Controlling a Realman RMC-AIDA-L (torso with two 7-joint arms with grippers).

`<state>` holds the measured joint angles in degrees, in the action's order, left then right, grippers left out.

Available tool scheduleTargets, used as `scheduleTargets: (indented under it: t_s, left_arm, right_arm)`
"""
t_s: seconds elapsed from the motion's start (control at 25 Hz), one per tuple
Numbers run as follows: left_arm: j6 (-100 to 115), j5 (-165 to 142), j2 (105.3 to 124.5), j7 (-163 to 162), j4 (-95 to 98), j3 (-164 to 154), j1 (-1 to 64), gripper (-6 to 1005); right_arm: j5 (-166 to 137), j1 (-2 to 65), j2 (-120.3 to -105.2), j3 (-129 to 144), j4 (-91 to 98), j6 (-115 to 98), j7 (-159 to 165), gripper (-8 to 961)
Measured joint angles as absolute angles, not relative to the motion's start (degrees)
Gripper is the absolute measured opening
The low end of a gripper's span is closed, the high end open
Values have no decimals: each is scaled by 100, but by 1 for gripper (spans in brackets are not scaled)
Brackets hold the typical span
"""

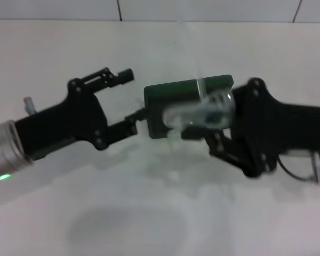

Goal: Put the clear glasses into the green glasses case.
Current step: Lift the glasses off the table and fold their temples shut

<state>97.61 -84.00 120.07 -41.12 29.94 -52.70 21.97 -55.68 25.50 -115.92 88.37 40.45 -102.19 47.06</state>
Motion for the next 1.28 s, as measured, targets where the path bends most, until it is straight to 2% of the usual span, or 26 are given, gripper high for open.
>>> scheduleTargets:
  t_s: [0.32, 1.04, 1.28]
  left_arm:
    - [9710, -7982, 12012, -2885, 2149, -5412, 2629, 666]
    - [9826, -7213, 12041, -2378, 1826, -6017, 2915, 665]
    - [10143, -6960, 12040, -1954, 1631, -6080, 2871, 665]
  right_arm:
    - [-5514, 3657, -11571, 8849, 2793, -10610, 6239, 126]
    - [-5515, 3680, -11617, 9046, 2248, -10332, 6481, 125]
    - [-5577, 3611, -11574, 9100, 2228, -10206, 6544, 125]
